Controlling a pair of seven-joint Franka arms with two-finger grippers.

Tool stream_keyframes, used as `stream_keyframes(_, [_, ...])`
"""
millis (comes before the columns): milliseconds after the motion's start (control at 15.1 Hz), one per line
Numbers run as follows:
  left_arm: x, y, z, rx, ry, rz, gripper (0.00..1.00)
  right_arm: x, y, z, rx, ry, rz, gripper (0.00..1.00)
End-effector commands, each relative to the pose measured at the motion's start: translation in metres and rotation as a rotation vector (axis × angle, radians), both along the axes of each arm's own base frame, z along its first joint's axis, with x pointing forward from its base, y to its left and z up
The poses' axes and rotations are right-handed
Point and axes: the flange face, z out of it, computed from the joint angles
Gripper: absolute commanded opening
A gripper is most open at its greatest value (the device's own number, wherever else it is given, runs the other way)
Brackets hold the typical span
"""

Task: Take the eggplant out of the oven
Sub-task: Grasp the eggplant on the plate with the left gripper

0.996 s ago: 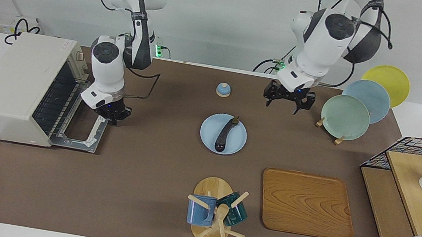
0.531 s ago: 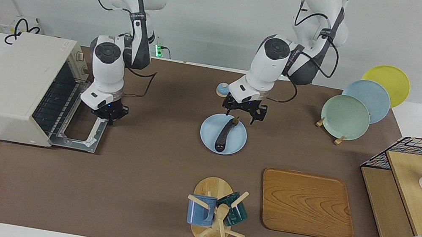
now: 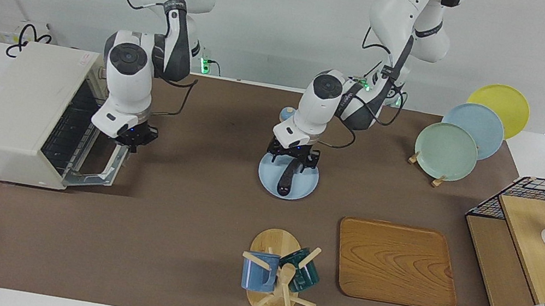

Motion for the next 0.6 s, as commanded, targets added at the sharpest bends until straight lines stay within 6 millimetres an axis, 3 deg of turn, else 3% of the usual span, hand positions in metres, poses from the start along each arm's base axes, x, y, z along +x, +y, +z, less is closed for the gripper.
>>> stream_keyframes(0, [0.001, -0.002, 0.003, -0.013, -0.012, 0.009, 1.00, 0.004, -0.038, 0.026, 0.014, 0.000, 0.004, 0.00])
stream_keyframes(133, [0.001, -0.002, 0.000, -0.010, -0.009, 0.009, 0.95, 0.001, -0.060, 0.033, 0.035, 0.012, 0.002, 0.00])
stream_keyframes(199, [0.002, -0.001, 0.000, -0.010, -0.009, 0.011, 0.88, -0.001, -0.070, 0.037, 0.054, 0.017, 0.011, 0.00])
stream_keyframes(266, [0.002, 0.000, 0.000, -0.009, -0.008, 0.011, 0.75, -0.004, -0.077, 0.040, 0.066, 0.025, 0.009, 0.00])
stream_keyframes(465, [0.007, 0.003, 0.003, -0.007, -0.004, 0.022, 0.07, -0.004, -0.083, 0.073, 0.066, 0.062, -0.015, 0.00])
stream_keyframes(531, [0.009, 0.005, 0.007, -0.004, 0.000, 0.026, 0.00, -0.002, -0.084, 0.091, 0.063, 0.074, -0.024, 0.00])
